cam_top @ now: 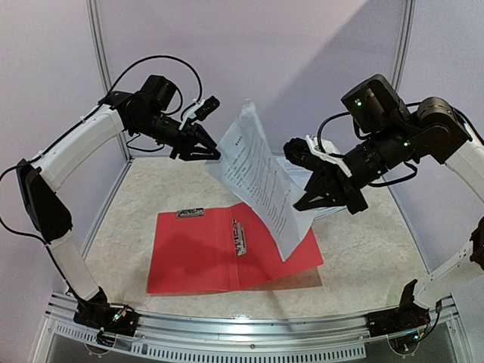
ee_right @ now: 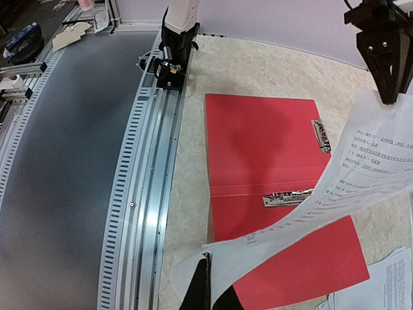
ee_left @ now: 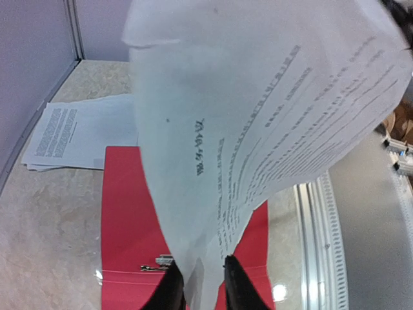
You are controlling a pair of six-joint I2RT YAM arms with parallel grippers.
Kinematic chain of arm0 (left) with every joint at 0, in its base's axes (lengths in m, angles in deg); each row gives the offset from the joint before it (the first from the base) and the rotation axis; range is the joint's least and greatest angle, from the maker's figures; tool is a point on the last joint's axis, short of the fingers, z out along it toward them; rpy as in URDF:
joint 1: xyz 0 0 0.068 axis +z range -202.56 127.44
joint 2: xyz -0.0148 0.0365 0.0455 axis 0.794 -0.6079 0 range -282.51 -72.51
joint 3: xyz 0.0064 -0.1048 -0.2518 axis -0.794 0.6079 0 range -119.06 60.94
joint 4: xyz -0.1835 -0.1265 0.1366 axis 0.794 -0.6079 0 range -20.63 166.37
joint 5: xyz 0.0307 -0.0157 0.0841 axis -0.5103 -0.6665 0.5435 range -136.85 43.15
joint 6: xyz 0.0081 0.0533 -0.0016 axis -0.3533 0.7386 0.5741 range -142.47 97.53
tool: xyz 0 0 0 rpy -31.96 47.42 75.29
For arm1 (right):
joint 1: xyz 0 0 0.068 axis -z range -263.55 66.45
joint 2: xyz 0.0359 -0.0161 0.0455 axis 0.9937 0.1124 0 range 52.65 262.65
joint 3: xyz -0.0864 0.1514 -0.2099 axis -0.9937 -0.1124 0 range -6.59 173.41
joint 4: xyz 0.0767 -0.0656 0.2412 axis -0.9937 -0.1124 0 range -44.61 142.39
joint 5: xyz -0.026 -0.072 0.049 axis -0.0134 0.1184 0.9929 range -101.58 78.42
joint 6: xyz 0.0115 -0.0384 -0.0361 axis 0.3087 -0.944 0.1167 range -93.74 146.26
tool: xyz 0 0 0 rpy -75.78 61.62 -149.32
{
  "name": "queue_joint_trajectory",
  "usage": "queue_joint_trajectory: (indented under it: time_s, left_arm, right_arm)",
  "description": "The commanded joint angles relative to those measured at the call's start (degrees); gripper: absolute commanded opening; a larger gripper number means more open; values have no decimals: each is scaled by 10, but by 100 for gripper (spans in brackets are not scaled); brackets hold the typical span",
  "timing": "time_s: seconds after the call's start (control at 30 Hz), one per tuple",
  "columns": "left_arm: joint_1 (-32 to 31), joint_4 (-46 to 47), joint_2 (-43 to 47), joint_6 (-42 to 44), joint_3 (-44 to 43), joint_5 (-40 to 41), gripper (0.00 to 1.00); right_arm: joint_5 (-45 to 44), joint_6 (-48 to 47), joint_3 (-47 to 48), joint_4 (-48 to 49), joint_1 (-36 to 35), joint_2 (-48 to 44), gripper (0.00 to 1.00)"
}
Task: Put the files into the folder
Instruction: Pass from the right arm to the left, then pass from the left arm to the right
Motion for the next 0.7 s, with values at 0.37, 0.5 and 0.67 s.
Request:
queue_joint_trajectory:
  time_s: [0.37, 0.5, 0.67]
  left_arm:
    - [-24, -51, 68, -55, 15, 172, 0]
    - [-55, -106, 84, -36, 18, 207, 0]
    - [-105, -140, 77, -59, 20, 304, 0]
  right_arm:
    - [-166, 93, -58, 77, 25, -16, 90]
    - [-140, 140, -119, 174, 42, -4, 99]
    - [-98, 178, -177, 276, 53, 13, 99]
